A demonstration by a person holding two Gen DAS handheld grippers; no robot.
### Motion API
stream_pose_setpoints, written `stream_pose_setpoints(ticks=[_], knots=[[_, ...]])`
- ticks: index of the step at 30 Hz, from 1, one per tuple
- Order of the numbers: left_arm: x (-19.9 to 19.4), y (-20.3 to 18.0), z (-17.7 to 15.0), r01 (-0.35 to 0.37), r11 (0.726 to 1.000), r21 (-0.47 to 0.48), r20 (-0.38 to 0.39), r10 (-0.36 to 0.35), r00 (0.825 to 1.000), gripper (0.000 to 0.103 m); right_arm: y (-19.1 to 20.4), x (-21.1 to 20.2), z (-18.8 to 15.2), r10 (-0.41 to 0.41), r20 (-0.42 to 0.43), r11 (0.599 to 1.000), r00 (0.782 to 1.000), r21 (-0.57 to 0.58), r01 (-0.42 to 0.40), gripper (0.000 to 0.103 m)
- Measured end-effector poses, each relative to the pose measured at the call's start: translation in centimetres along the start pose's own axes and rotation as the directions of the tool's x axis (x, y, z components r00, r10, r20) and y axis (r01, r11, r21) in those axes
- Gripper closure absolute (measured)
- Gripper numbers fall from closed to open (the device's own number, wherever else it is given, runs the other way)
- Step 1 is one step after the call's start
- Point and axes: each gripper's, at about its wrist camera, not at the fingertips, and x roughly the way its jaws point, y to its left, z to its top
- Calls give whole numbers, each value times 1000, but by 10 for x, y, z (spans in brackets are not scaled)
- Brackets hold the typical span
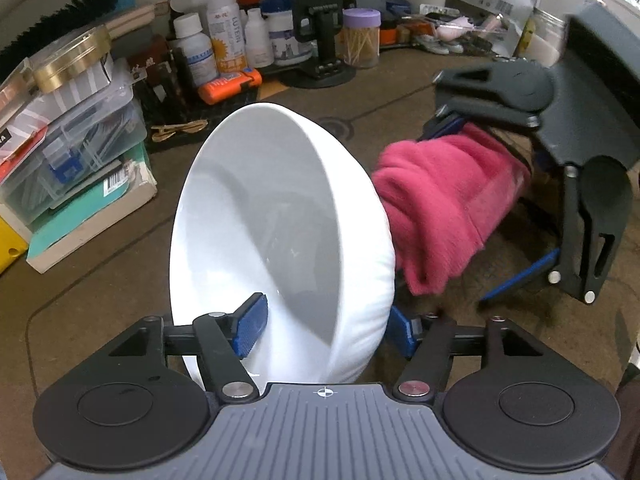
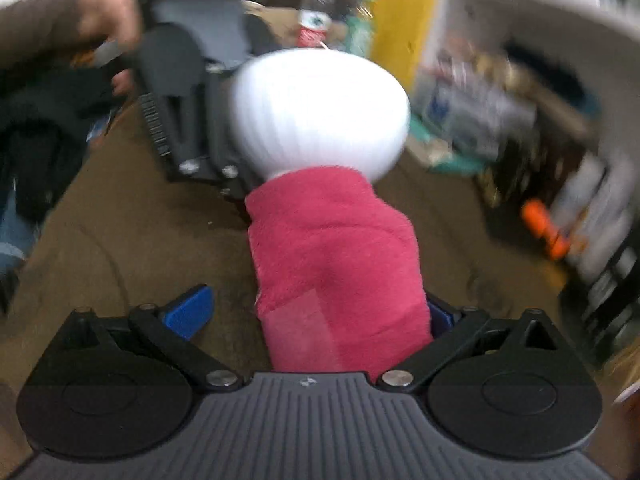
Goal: Clean bowl
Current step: 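Wipe the bowl's outer wall again with the towel in the right tool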
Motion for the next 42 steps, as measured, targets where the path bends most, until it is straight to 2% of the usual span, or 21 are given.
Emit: stream_pose_setpoints(ticks=[1, 2, 3, 5, 7, 10, 13, 15, 18, 20, 21, 23, 25, 28, 31, 33, 35, 37, 38, 40, 42], knots=[[0, 0, 0, 1, 1000, 1, 1, -1, 1000, 33, -3, 1, 0, -17, 16, 998, 1000, 53, 16, 16], [1, -1, -1, 2, 1000, 3, 2, -2, 1000, 31, -5, 2, -1, -36, 33, 995, 999, 92, 33, 47], [1, -1, -2, 2, 1000, 7, 3, -2, 1000, 30, -3, 3, -1, -63, 51, 994, 997, 95, 58, 65], [1, -3, -3, 2, 1000, 16, 6, -2, 1000, 30, 3, 2, -2, -110, 77, 990, 991, 98, 102, 72], [1, -3, -4, -2, 1000, 19, 6, 2, 1000, 30, 5, -5, -9, -131, 130, 984, 983, 135, 114, 73], [1, -4, -6, -17, 999, 38, 7, 17, 1000, 29, 14, -19, -10, -107, 163, 988, 981, 127, 87, 73], [1, -2, -6, -8, 999, 45, 7, 7, 1000, 31, 26, -28, 2, -50, 140, 998, 989, 48, 44, 73], [1, -1, -5, 4, 998, 55, 7, -5, 1000, 31, 38, -33, 14, 28, 115, 999, 993, -30, -24, 73], [1, -1, -6, 9, 998, 62, 8, -10, 1000, 31, 33, -38, 37, 29, 136, 999, 990, -36, -24, 72], [1, -1, -7, 8, 998, 63, 9, -9, 1000, 31, 18, -41, 50, 4, 171, 1000, 985, 27, -9, 71], [1, -1, -7, -2, 998, 65, 9, 1, 1000, 31, 0, -45, 57, -29, 219, 994, 975, 113, 4, 71], [1, -1, -6, -6, 998, 68, 19, 4, 1000, 31, -18, -46, 57, -82, 256, 976, 963, 214, 26, 70], [3, 0, -4, -6, 998, 60, 22, 5, 1000, 32, -39, -39, 51, -158, 268, 943, 950, 328, 64, 70], [5, 4, 0, -20, 999, 49, 52, 18, 998, 30, -53, -19, 30, -149, 288, 909, 946, 415, 17, 68], [9, 3, 3, -117, 992, 37, 95, 113, 989, 42, -59, 0, 7, -135, 299, 872, 945, 488, -30, 67], [8, -1, 3, -179, 983, 41, 120, 173, 978, 64, -64, 9, -5, -128, 316, 841, 940, 538, -66, 65], [7, -4, 4, -240, 970, 43, 145, 231, 962, 76, -66, 3, -14, -120, 341, 819, 932, 565, -101, 62], [5, -4, 5, -249, 968, 42, 136, 242, 961, 79, -68, -4, -20, -136, 375, 808, 917, 578, -116, 62], [4, -4, 6, -254, 966, 41, 131, 246, 960, 79, -69, -5, -20, -135, 374, 804, 918, 583, -119, 62], [-1, -3, 7, -222, 975, 26, 106, 218, 970, 79, -69, -8, -20, -138, 377, 806, 916, 580, -117, 61], [-6, -4, 4, -141, 990, 3, 109, 140, 984, 79, -62, -13, -16, -156, 362, 835, 919, 545, -73, 61]])
